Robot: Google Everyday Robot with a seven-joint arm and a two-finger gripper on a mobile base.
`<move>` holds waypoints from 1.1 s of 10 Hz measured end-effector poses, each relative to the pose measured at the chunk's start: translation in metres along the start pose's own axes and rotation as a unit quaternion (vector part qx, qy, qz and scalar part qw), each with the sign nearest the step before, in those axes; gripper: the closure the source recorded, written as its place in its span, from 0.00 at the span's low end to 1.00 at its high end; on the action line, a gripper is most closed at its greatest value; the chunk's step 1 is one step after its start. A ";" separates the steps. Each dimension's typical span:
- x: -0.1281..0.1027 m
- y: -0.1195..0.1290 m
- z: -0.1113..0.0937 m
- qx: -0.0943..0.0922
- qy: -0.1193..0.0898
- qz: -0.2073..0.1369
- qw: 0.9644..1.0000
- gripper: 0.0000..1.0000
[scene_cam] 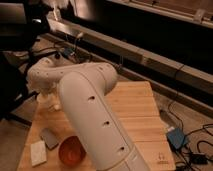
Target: Place the ceramic cup in the ceramic bowl
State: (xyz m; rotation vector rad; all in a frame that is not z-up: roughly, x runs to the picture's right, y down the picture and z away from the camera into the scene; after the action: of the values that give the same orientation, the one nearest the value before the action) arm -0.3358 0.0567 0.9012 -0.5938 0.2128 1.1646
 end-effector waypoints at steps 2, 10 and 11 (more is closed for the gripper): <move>0.011 0.001 0.007 -0.002 0.022 -0.004 1.000 0.91; 0.150 -0.071 -0.131 0.011 0.043 0.007 0.999 1.00; 0.174 -0.069 -0.142 -0.001 0.048 0.009 0.999 1.00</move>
State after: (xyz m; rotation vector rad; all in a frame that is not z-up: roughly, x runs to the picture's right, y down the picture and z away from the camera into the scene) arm -0.1839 0.1001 0.7274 -0.6523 0.3001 1.1554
